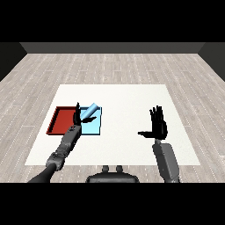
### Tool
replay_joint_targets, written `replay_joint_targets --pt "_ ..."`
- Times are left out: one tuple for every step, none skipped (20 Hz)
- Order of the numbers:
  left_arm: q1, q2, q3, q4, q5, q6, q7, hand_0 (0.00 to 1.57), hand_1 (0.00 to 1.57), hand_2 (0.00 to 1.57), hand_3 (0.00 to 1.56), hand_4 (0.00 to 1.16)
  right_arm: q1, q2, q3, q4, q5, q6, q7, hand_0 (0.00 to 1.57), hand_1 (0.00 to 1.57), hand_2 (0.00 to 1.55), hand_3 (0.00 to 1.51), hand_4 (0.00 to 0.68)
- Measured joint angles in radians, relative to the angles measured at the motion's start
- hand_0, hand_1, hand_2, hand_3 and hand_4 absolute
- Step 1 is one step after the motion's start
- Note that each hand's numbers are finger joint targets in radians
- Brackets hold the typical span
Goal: Pick the blue can and put it in the blue box
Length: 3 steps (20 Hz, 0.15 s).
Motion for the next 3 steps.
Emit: replay_joint_targets --pt "0.022 -0.012 -0.002 -0.044 0.007 -0.02 -0.043 0.0 0.0 0.0 0.0 0.0 0.0 -0.004 0.0 -0.001 0.003 -0.001 0.004 0.0 0.0 0.0 0.0 0.0" --pt "0.042 -0.019 -0.003 -0.09 0.016 -0.046 -0.075 0.0 0.0 0.0 0.0 0.0 0.0 -0.003 0.005 0.007 0.012 -0.002 0.001 0.0 0.0 0.0 0.0 0.0" --pt "0.07 -0.03 -0.008 -0.135 0.023 -0.07 -0.11 0.0 0.0 0.0 0.0 0.0 0.006 -0.011 0.004 0.003 0.013 0.001 0.008 0.0 0.0 0.0 0.0 0.0"
